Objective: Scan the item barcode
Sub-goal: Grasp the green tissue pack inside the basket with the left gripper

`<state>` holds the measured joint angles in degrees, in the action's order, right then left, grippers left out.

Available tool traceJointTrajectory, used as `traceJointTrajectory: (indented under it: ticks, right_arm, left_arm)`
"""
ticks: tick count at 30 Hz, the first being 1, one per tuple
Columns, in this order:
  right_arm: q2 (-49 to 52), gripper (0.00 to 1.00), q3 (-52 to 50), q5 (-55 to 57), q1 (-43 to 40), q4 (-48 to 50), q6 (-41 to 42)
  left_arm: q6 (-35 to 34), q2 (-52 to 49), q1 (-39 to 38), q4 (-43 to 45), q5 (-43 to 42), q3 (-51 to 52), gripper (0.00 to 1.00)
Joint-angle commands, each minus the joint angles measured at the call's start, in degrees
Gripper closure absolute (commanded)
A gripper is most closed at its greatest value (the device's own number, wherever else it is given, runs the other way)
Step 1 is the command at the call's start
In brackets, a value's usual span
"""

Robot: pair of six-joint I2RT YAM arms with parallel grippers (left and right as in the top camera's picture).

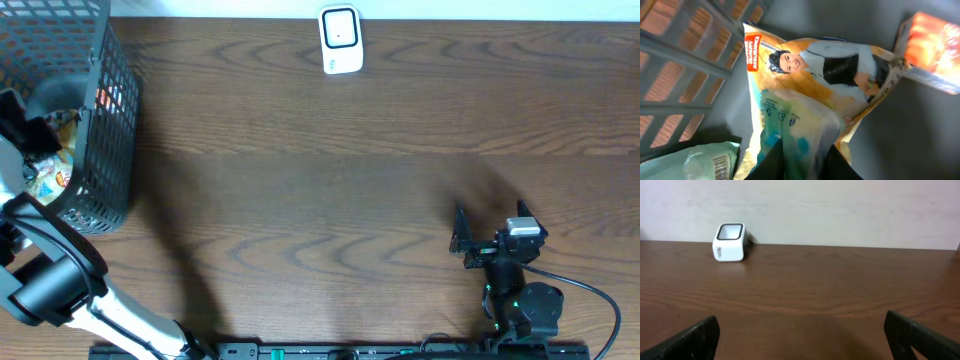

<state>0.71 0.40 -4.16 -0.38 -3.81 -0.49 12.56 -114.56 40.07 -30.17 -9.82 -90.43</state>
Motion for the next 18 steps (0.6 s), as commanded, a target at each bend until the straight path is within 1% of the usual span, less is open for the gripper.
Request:
traceJointTrajectory:
  ticks: [1,8,10,18]
  right_arm:
    - [-0.3,0.01,-0.1,0.2,0.4,-0.2,0.0]
    - [-0.3,0.01,-0.1,0.2,0.4,-0.2,0.0]
    - [-0.3,0.01,-0.1,0.2,0.4,-0.2,0.0]
    - [-0.3,0.01,-0.1,0.2,0.4,-0.2,0.0]
  left_arm:
    - [-0.9,3.5,0.5,0.4,-1.6,0.0,0.78]
    - [-0.8,3.2,0.5,-0.4,-1.5,1.2,0.75]
    - [-0.8,3.2,0.5,-0.3,-1.5,1.4,0.69]
    - [-0.8,2.3,0.5,-0.7,-1.6,1.4,0.69]
